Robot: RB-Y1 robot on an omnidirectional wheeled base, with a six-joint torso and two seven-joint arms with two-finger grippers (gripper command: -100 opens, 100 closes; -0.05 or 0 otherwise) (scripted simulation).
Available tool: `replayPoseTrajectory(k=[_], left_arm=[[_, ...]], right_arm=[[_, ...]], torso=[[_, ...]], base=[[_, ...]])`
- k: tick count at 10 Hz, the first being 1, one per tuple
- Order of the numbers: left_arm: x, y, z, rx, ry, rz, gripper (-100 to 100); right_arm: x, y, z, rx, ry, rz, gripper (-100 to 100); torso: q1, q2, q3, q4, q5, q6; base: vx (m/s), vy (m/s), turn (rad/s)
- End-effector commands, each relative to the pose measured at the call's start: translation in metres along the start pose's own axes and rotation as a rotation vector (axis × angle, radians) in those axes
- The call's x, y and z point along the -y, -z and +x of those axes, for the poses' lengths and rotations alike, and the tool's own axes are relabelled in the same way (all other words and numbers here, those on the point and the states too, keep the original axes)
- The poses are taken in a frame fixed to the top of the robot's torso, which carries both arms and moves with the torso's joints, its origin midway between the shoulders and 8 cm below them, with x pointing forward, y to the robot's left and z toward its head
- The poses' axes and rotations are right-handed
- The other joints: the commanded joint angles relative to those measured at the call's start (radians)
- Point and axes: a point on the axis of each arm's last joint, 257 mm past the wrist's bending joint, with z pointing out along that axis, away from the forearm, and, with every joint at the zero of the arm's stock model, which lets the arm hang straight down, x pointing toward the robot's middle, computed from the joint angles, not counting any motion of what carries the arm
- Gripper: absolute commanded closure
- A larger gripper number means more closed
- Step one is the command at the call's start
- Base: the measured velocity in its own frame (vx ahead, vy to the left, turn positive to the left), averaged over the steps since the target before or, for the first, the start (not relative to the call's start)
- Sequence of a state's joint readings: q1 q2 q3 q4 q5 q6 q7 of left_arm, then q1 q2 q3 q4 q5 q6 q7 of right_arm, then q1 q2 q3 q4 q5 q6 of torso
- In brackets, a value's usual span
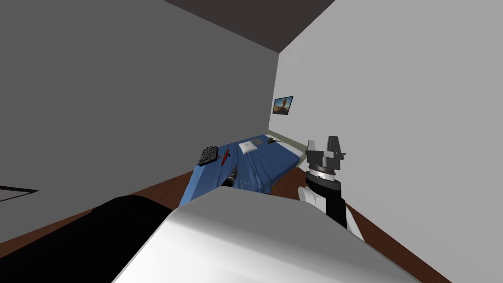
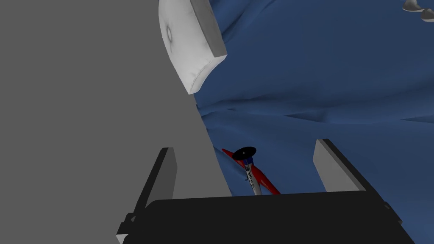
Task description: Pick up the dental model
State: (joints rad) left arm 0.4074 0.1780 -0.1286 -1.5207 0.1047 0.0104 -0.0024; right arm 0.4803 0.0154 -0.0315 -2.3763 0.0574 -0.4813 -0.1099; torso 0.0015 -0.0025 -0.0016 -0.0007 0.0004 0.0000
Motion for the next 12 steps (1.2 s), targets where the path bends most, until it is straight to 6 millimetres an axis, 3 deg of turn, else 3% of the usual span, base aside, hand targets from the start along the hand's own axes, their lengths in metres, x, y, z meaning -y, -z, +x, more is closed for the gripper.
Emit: replayPoseTrajectory(k=[1,3,8,9,10,12], left_arm=[[-0.008,-0.003,0.0,0.0,0.0,-0.015,-100],[-0.053,-0.002,-0.001,0.003,0.002,-0.137,-100],[-0.111,0.007,-0.004,0.013,0.005,-0.287,-100],[-0.134,0.013,-0.005,0.018,0.007,-0.35,-100],[-0.134,0.013,-0.005,0.018,0.007,-0.35,-100],[-0.175,0.026,-0.007,0.028,0.013,-0.466,-100]], right_arm=[[0.0,0.0,0.0,0.0,0.0,0.0,0],[0.0,0.0,0.0,0.0,0.0,0.0,0],[0.0,0.0,0.0,0.0,0.0,0.0,0],[0.0,0.0,0.0,0.0,0.0,0.0,0],[0.0,0.0,0.0,0.0,0.0,0.0,0],[0.0,0.0,0.0,0.0,0.0,0.0,0]], torso=[[0.0,0.0,0.0,0.0,0.0,0.0],[0.0,0.001,0.001,0.0,0.0,0.0],[-0.001,0.001,0.0,0.0,0.0,0.0],[-0.001,0.001,0.001,0.0,0.0,0.0],[-0.001,0.001,0.0,0.0,0.0,0.0],[-0.001,0.001,0.0,0.0,0.0,0.0]], base=[[0.014,0.007,0.0],[0.042,0.024,-0.075],[0.041,0.013,-0.047],[0.039,0.006,-0.084],[0.034,0.008,-0.035],[0.047,0.011,-0.103]])
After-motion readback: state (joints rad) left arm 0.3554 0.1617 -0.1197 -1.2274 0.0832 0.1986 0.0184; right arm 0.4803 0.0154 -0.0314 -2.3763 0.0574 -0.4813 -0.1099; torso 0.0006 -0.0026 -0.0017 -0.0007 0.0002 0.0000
